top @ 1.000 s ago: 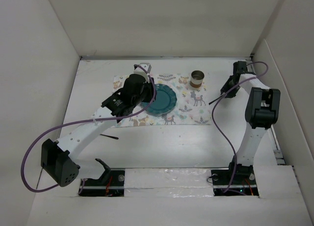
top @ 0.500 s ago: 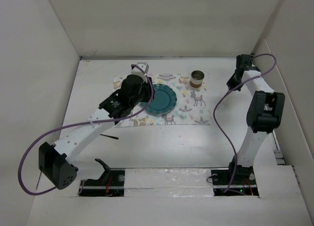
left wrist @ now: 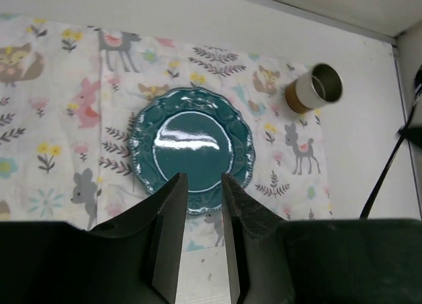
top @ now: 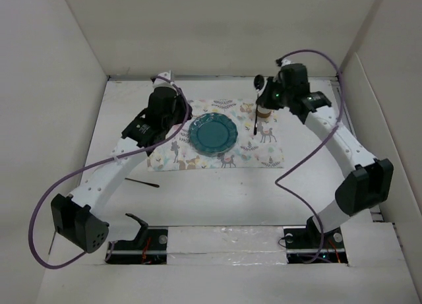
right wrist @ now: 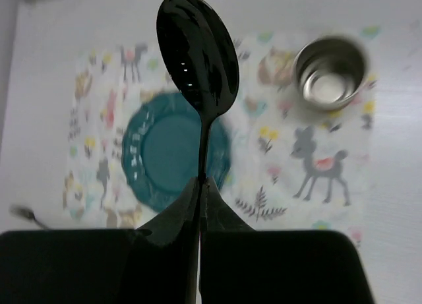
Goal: Set the dinner table for one person
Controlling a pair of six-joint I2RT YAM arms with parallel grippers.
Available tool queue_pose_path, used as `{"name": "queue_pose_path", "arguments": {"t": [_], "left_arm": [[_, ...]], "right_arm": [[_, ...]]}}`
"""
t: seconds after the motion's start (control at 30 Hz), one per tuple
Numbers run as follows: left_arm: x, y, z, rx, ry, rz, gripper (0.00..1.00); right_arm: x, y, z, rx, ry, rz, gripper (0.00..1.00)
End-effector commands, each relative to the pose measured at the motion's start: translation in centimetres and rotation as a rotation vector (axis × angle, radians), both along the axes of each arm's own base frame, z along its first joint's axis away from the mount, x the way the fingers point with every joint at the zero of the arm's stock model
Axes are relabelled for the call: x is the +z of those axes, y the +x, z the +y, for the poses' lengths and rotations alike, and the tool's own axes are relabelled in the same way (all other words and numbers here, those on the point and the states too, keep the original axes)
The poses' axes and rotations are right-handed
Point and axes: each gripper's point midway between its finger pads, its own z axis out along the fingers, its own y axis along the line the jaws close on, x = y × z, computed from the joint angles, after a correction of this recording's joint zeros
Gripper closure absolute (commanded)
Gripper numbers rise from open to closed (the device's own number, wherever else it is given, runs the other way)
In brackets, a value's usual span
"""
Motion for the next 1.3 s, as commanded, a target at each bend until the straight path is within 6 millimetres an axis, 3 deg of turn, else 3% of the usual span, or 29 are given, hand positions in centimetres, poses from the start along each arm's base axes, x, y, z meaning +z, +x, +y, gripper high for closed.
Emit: {"name": "queue_pose_path", "arguments": {"t": [0.0,0.13,0.2,0.37,0.4,0.47,0.5,0.7,0.8,0.87,1.03,1.13,1.23,1.27], "left_arm": [[-0.8,0.2,3.6,0.134,-0.083,0.075,0.76],[-4.8,-0.7,8.3,0.287,-0.073,0.197,0.79],[-6.3,-1.6,10.4,0.373,-0.055,0.246,0.81],[-8.5,-4.6,12.9,0.484,-0.034,0.307,0.81],[-9.7,-5.8,13.4,0.512,-0.039,0.340,0.81],[-9.6,-6.3,13.8,0.527,-0.042,0.338,0.79],[-10.6,-7.2,14.0,0.544,-0.039,0.367,0.78],[-13.3,-10.0,15.7,0.598,-0.035,0.458,0.62],[-15.3,-11.4,18.7,0.661,-0.083,0.534,0.60],[-15.6,-11.6,19.1,0.684,-0.069,0.542,0.60],[-14.8,-11.3,18.8,0.680,-0.087,0.546,0.59],[-14.2,-11.0,18.7,0.678,-0.090,0.549,0.59],[-14.9,-11.6,19.0,0.712,-0.085,0.584,0.58],[-15.2,-11.8,19.1,0.733,-0.084,0.596,0.56]], "right_arm": [[-7.2,-3.1,5.1,0.197,-0.011,0.166,1.00],[-12.2,-2.3,7.2,0.206,-0.017,0.252,1.00],[-13.5,-1.3,7.6,0.200,-0.018,0.259,1.00],[-16.4,1.0,7.5,0.159,-0.072,0.299,1.00],[-17.5,1.8,6.4,0.124,-0.090,0.321,1.00],[-18.4,2.0,6.7,0.132,-0.090,0.339,1.00],[-19.1,2.2,6.2,0.123,-0.094,0.362,1.00],[-21.8,3.3,5.2,0.080,-0.106,0.408,1.00],[-22.8,3.6,4.9,0.057,-0.125,0.428,1.00],[-22.9,3.7,4.8,0.052,-0.126,0.425,0.96],[-20.9,3.4,5.6,0.058,-0.116,0.382,0.62],[-19.7,2.9,6.1,0.052,-0.123,0.367,0.52],[-16.7,2.0,6.7,0.037,-0.125,0.316,0.45],[-14.6,1.3,6.9,0.037,-0.116,0.276,0.44]]}}
